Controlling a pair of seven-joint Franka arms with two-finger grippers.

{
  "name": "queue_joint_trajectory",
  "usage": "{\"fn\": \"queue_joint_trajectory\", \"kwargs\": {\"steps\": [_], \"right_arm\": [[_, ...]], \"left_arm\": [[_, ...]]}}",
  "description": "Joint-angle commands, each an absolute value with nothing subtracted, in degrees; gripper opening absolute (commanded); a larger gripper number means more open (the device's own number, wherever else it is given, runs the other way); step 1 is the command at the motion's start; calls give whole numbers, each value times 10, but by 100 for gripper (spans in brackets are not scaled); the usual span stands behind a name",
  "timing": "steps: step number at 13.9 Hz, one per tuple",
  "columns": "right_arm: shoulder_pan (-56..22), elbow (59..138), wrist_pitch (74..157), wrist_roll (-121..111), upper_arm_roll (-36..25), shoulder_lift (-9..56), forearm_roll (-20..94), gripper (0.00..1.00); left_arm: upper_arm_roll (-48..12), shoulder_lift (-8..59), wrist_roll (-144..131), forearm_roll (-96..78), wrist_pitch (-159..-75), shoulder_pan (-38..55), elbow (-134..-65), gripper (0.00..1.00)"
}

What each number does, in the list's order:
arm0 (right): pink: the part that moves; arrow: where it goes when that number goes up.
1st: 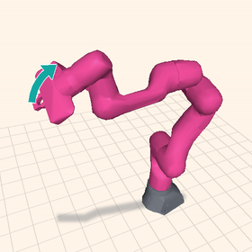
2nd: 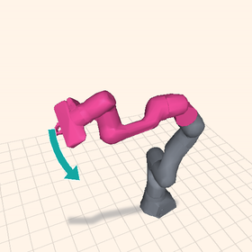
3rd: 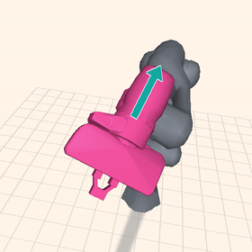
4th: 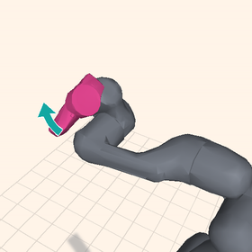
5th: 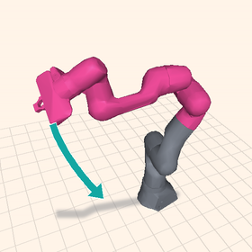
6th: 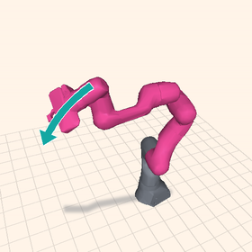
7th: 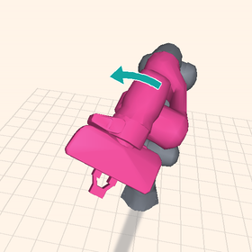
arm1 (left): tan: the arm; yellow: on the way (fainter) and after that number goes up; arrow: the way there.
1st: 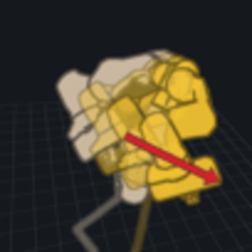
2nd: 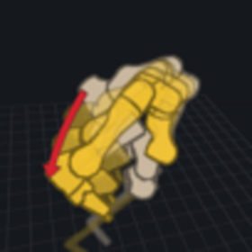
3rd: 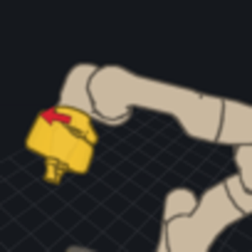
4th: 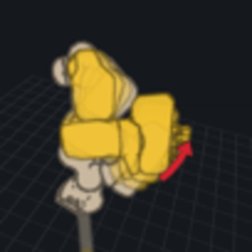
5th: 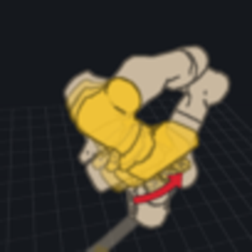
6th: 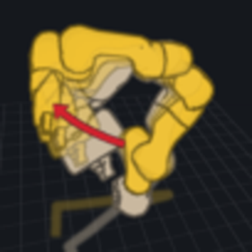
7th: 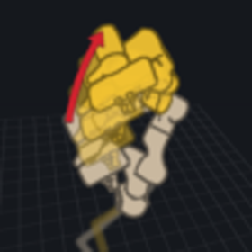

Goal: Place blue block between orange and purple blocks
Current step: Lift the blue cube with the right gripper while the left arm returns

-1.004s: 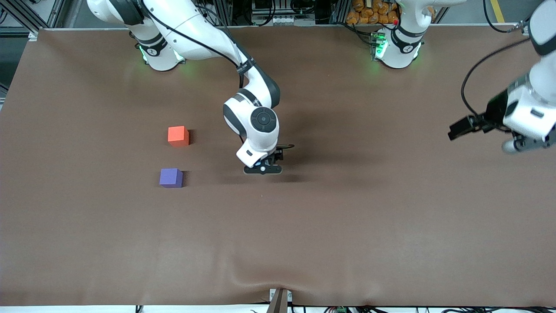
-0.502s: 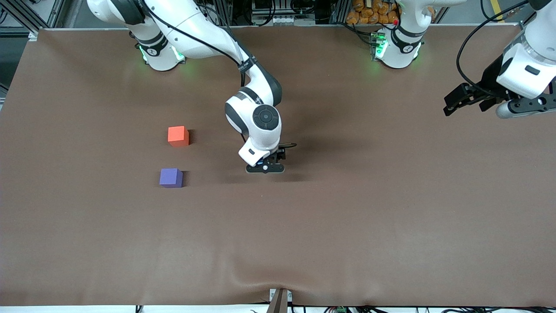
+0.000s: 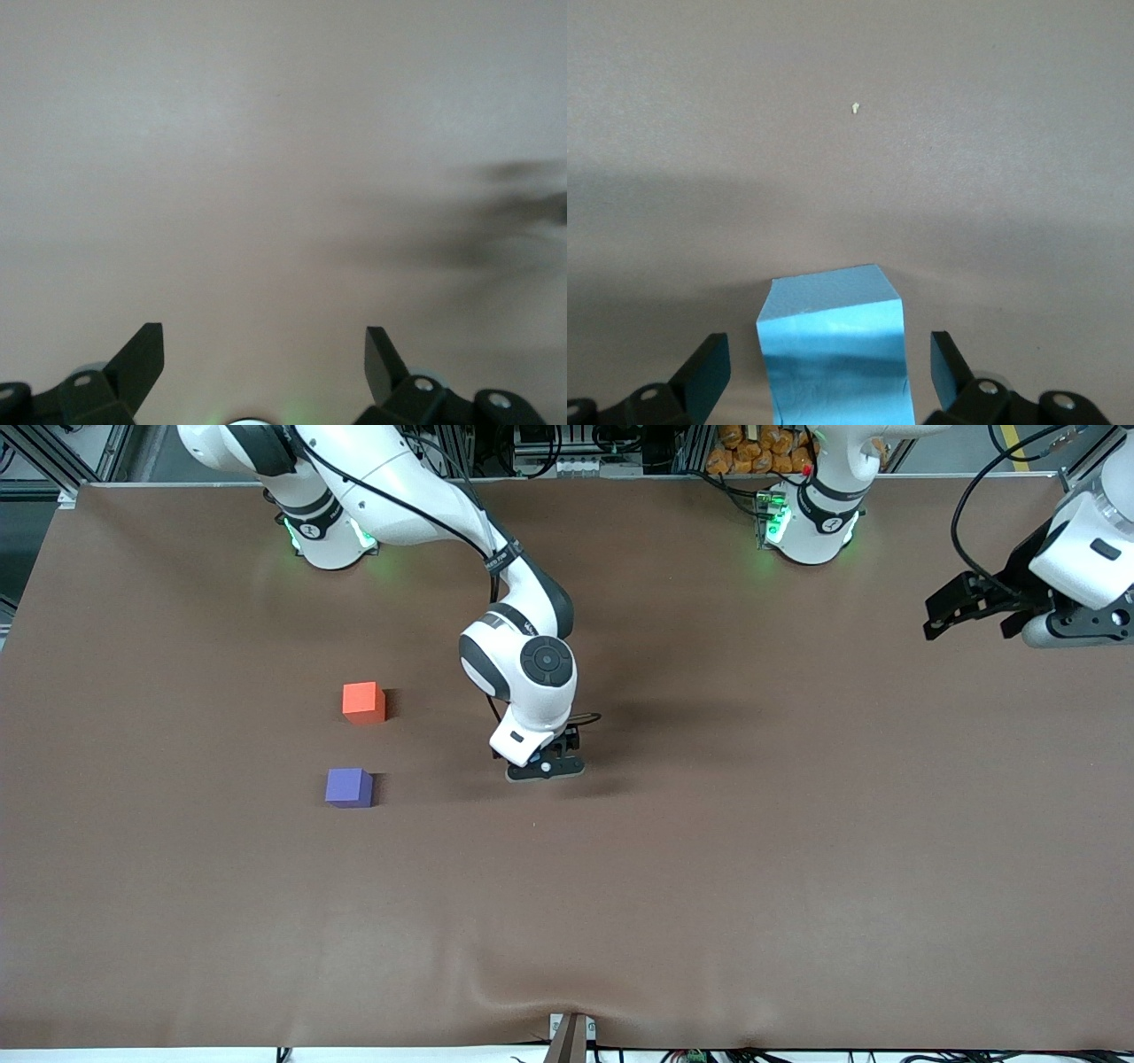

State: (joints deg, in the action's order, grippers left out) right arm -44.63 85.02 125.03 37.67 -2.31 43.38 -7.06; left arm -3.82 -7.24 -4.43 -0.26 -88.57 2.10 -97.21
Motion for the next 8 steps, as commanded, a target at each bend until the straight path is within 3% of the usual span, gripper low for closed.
{"fn": "queue_joint_trajectory", "kwargs": {"steps": [1, 3, 4, 5, 6, 8], "right_arm": [[-450, 847, 1251, 376, -25, 441, -93, 100], [-451, 852, 1251, 380, -25, 445, -92, 100], [-452, 854, 1251, 385, -25, 445, -91, 69], [-453, 854, 1250, 395, -25, 445, -91, 30], [-453, 853, 1251, 411, -25, 445, -89, 11], [-444, 848, 1248, 420, -24, 437, -80, 9]], "left_arm": [[-41, -90, 20, 28, -863, 15, -966, 100], [-42, -98, 15, 26, -862, 14, -968, 100], [-41, -98, 13, 25, -862, 14, -966, 100], [-41, -98, 11, 25, -863, 14, -966, 100], [-41, -98, 11, 21, -863, 8, -965, 100], [-43, -98, -1, 5, -863, -11, -965, 100]]}}
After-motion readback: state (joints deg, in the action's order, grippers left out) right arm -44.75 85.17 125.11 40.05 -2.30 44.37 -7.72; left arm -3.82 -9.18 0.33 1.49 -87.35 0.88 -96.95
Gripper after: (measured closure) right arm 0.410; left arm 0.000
